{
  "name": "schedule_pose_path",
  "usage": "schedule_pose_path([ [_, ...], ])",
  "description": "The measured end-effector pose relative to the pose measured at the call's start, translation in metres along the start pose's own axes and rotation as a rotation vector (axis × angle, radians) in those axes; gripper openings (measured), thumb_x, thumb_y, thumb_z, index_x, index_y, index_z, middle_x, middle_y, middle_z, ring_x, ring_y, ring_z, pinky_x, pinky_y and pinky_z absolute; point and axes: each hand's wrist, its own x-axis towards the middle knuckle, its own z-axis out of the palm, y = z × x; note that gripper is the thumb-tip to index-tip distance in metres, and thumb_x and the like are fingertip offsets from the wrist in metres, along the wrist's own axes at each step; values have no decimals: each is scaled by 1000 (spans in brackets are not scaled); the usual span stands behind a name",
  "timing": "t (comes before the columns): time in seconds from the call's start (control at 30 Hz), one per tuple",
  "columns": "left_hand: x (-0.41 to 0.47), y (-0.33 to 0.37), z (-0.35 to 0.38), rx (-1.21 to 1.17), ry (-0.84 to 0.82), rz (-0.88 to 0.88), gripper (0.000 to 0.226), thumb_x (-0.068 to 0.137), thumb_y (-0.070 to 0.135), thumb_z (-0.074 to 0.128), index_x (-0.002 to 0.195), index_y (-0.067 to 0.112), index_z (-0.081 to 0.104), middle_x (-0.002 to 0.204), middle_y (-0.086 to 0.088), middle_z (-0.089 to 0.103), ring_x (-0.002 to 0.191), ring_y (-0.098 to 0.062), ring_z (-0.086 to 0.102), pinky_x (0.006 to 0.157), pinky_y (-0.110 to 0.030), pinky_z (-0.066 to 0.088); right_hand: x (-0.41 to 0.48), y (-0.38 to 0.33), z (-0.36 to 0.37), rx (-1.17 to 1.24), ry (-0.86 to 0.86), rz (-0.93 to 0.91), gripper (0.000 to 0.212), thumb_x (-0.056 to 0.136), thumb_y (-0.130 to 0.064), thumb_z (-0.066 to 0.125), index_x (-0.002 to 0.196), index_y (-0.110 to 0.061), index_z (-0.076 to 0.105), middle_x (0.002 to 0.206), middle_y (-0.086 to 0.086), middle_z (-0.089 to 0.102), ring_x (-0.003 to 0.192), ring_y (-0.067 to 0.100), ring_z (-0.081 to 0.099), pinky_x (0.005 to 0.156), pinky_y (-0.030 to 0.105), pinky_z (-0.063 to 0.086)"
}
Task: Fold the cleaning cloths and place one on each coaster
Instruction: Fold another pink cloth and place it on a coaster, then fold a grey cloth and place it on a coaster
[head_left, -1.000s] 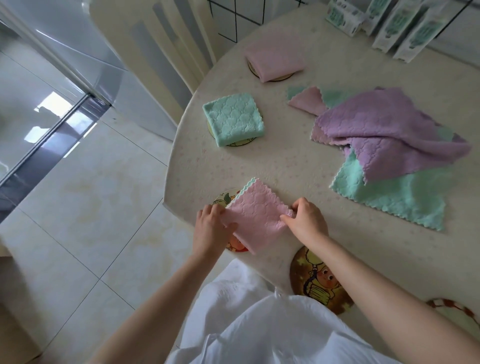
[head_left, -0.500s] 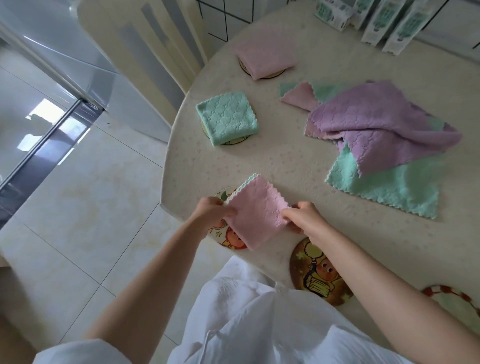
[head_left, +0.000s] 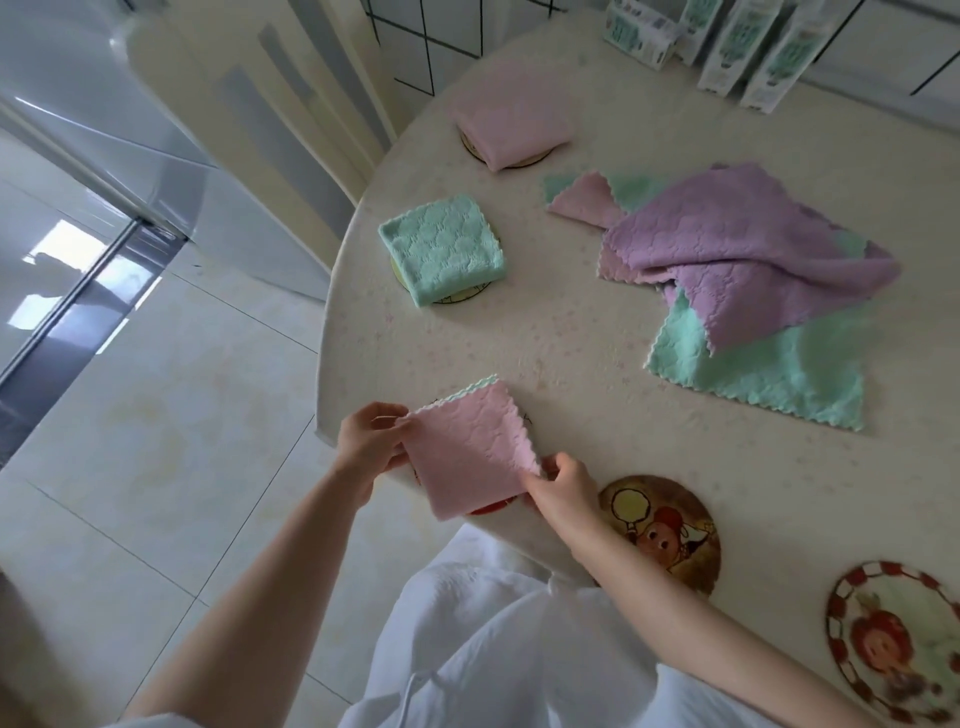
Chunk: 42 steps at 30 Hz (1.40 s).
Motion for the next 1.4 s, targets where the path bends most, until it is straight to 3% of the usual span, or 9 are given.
schedule_pose_path([
  [0.13,14,-5,-2,225,116,143,16,74,9,74,86,13,67,86,-5,69,75,-25,66,72,-38,59,1,3,0,-88,14,-5,19,75,-30,63,87,-15,60,83,4,69,75,20,62,56,26,43],
  [0.23,17,3,-3,511,203,282,15,77,9,68,89,17,67,86,4,69,78,-18,64,66,-25,44,2,2,-6,-147,21,-28,23,75,-34,65,85,-14,59,80,2,66,69,18,60,51,25,41],
  [0.33,22,19,3,606,221,380,18,81,10,62,97,18,67,89,3,68,78,-18,63,67,-27,46,5,5,-17,-214,34,-62,21,80,-31,63,92,-15,61,87,-1,66,78,19,60,61,25,43],
  [0.43,28,39,23,686,160,503,19,84,13,61,102,19,65,95,2,68,79,-18,64,73,-34,54,14,10,-40,-275,90,-112,16,84,-24,59,97,-15,62,96,2,68,90,24,63,71,27,47],
  [0.73,26,106,167,915,-65,919,22,88,20,59,110,18,63,104,4,65,90,-16,60,69,-32,53,74,-17,-179,-427,419,-383,10,84,-13,58,93,-12,63,91,7,68,86,29,63,71,36,51],
  [0.93,26,125,270,1056,-261,1095,39,84,13,60,123,17,60,124,-2,60,117,-25,52,82,-41,53,127,-20,-230,-668,438,-513,21,82,-23,67,92,-7,57,96,13,59,87,35,61,65,40,47],
  [1.03,25,125,303,1069,-375,1274,49,74,3,67,121,15,61,120,-4,61,112,-29,56,80,-43,55,139,-18,-229,-780,454,-546,33,63,-29,82,78,-10,58,79,10,59,65,30,63,46,32,46],
  [1.17,24,127,320,1132,-362,1388,45,72,7,70,116,15,62,117,-4,60,108,-29,55,81,-41,54,149,-17,-233,-704,517,-622,25,68,-26,79,74,-15,57,75,6,58,63,30,62,43,30,43],
  [1.4,31,134,326,1187,-337,1429,44,69,18,77,110,16,63,110,-3,61,101,-27,56,84,-39,51,153,-18,-234,-720,530,-655,45,57,-42,82,82,-15,57,79,4,57,61,27,61,41,28,42],
])
